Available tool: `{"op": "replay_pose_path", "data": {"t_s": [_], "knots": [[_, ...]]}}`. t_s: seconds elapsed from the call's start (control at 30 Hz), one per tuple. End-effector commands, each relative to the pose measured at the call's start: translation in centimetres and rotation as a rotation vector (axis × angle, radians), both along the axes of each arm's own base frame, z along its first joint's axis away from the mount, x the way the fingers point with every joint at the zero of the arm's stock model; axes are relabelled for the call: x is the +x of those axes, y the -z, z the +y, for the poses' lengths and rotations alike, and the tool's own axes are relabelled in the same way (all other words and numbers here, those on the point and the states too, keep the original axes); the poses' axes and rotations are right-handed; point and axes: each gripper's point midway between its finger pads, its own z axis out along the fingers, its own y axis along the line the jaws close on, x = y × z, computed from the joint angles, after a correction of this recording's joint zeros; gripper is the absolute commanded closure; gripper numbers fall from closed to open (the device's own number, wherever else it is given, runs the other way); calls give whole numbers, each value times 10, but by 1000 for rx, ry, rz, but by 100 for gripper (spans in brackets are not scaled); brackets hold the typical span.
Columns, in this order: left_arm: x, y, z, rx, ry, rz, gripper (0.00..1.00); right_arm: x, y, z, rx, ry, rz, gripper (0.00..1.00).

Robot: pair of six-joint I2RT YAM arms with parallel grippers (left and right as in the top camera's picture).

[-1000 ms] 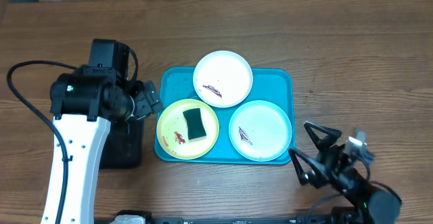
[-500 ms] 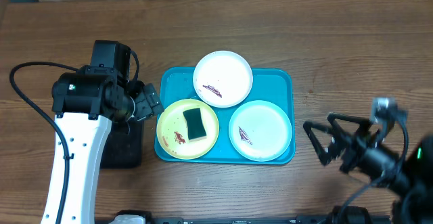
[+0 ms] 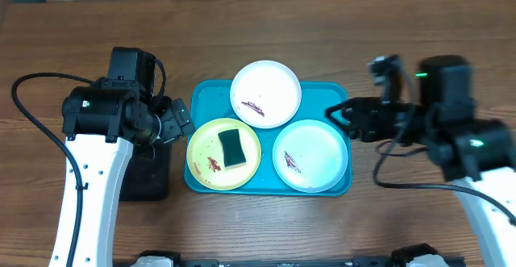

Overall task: Clean dirty plates on tray and stack at the side
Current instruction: 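Reach the right gripper to the yellow plate rim and grip it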

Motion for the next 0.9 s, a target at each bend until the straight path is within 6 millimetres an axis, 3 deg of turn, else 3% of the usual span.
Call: {"op": "replay_pose_path", "data": {"t_s": [0.0, 0.27, 0.43, 0.53, 0.63, 0.87], "knots": [[2, 0, 2, 0, -40, -5, 0, 26, 33, -2, -263, 168, -15, 51], [0, 1, 2, -4, -59, 2, 0, 41, 126, 82, -417, 25, 64, 47], [0, 1, 1, -11, -58, 3, 0, 44, 178, 112, -461, -36, 104, 57], [1, 1, 1, -11, -58, 0, 0, 46, 194, 123, -463, -51, 103, 57], [1, 1, 1, -12, -60, -2, 0, 48, 199, 133, -453, -62, 88, 64], [1, 1, -1, -22, -58, -1, 0, 49, 213, 144, -483, -61, 56, 66]]}}
